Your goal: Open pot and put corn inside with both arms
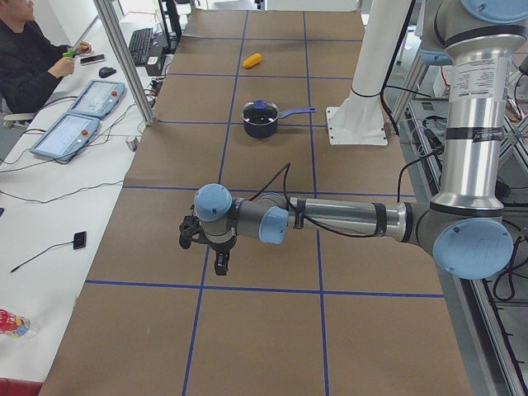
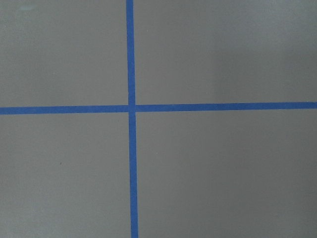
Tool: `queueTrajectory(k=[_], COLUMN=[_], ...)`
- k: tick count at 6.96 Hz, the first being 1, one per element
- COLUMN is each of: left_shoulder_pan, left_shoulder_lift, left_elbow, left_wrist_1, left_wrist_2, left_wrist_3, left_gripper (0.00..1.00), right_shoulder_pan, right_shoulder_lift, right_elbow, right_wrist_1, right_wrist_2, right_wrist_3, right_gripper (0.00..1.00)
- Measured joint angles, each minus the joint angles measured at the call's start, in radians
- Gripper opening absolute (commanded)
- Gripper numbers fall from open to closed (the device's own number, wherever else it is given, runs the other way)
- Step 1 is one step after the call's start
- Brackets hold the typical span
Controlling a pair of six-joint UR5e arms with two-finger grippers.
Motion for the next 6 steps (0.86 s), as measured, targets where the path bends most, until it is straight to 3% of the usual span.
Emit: queueTrajectory(k=[3, 6], left_shoulder_pan=[0.001, 0.033], left_shoulder_lift=[-0.008, -0.147], left_elbow=[-0.003, -0.026], left_wrist_1=[0.003, 0.078], left_wrist_2=[0.0, -0.006], left_wrist_3=[-0.005, -0.12], left_gripper=[1.0, 1.0], right_shoulder_pan=[-0.001, -0.076], right_shoulder_lift=[0.014, 0.017], right_elbow=[0.028, 0.045], right_wrist_1=[0.023, 0.203], right_wrist_2=[0.007, 0.021], right_wrist_3=[-0.003, -0.003], right_gripper=[1.0, 1.0])
